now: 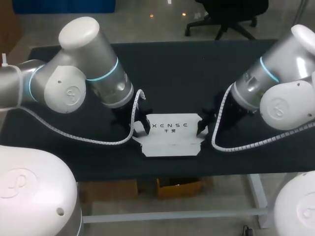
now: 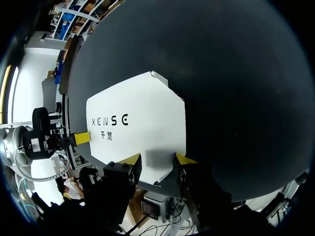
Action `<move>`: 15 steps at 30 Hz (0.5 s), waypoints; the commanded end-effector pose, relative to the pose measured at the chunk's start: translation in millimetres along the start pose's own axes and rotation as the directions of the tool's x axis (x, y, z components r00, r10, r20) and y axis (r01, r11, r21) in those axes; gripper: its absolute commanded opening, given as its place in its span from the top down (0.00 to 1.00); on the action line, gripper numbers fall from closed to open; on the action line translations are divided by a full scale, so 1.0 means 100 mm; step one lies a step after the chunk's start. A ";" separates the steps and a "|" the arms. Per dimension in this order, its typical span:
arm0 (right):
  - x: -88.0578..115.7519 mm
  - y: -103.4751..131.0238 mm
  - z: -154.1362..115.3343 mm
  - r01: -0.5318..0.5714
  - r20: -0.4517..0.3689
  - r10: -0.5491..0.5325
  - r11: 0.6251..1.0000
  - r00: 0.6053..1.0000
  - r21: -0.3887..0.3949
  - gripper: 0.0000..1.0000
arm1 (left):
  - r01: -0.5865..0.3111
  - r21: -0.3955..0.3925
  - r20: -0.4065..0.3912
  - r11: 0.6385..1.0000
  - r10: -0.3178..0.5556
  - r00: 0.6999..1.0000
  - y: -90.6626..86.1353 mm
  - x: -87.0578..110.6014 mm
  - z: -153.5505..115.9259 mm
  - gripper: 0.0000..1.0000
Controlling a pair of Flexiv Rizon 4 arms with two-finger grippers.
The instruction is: Assemble the packaging by folding the flat box into shape, placing the metal phone stand inside, and closing the box properly
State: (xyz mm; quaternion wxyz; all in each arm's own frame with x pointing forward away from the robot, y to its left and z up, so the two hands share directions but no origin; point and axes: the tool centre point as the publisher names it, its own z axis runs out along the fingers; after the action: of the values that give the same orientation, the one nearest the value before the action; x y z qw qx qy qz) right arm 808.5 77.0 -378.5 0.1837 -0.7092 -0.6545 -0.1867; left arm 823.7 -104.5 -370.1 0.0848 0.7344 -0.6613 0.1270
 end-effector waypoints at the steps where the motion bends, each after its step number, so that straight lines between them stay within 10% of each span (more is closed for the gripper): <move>1: 0.01 0.04 0.00 0.006 0.000 -0.006 1.000 1.000 -0.002 0.60 | -0.002 0.001 0.005 1.000 0.002 1.000 0.00 0.01 0.01 0.56; 15: 0.01 0.12 0.08 0.020 -0.015 -0.020 1.000 1.000 -0.001 0.61 | -0.007 -0.005 0.007 1.000 0.007 1.000 -0.02 0.02 0.04 0.55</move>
State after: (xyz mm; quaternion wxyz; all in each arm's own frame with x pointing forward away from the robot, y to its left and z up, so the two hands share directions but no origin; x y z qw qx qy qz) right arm 817.5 80.8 -380.8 0.1804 -0.7033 -0.6597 -0.1940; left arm 824.0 -105.2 -370.6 0.0842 0.7326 -0.6637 0.1253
